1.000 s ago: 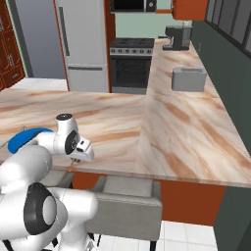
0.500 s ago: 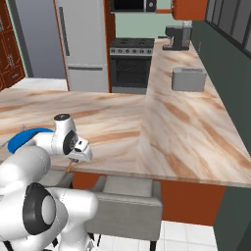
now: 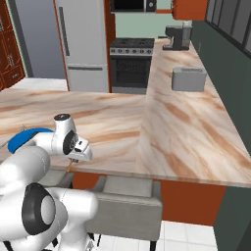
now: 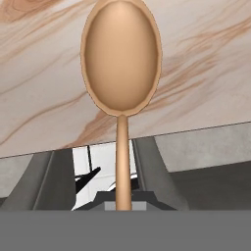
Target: Take the fork and place it on the left side of the plate. Then take the spoon and place it on the right side of the plate. Make sure they're directly next to the plate.
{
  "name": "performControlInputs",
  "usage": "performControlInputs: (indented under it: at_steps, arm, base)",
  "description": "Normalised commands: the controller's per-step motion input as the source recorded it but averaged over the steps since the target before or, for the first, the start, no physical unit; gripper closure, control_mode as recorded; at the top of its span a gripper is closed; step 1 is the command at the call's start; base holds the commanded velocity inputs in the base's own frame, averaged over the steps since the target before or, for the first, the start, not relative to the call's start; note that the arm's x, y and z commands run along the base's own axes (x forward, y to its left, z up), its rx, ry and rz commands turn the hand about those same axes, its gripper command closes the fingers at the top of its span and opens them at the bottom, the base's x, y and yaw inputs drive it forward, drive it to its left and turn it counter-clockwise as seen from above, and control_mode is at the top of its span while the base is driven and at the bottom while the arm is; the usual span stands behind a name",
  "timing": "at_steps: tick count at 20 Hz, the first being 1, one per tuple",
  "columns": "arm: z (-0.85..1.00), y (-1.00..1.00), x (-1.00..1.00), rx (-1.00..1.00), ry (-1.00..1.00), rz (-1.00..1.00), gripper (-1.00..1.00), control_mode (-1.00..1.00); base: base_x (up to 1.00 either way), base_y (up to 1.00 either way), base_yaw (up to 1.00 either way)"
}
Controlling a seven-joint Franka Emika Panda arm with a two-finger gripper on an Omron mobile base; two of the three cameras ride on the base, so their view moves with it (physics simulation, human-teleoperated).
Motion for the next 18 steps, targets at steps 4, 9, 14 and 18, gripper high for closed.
performControlInputs:
  at_steps: [4, 9, 14, 18]
  arm:
    - [0.0, 0.0, 0.0, 0.0, 0.0, 0.0, 1.0, -1.0]
    - [0.0, 0.0, -0.01, 0.0, 0.0, 0.0, 1.0, -1.0]
    - [0.0, 0.04, 0.08, 0.04, -0.03, 0.05, 1.0, -1.0]
    - [0.02, 0.18, 0.38, 0.09, 0.0, 0.16, 1.0, -1.0]
  base:
    - [0.0, 0.0, 0.0]
    - [0.0, 0.0, 0.0]
    - [0.0, 0.0, 0.0]
    - [0.0, 0.0, 0.0]
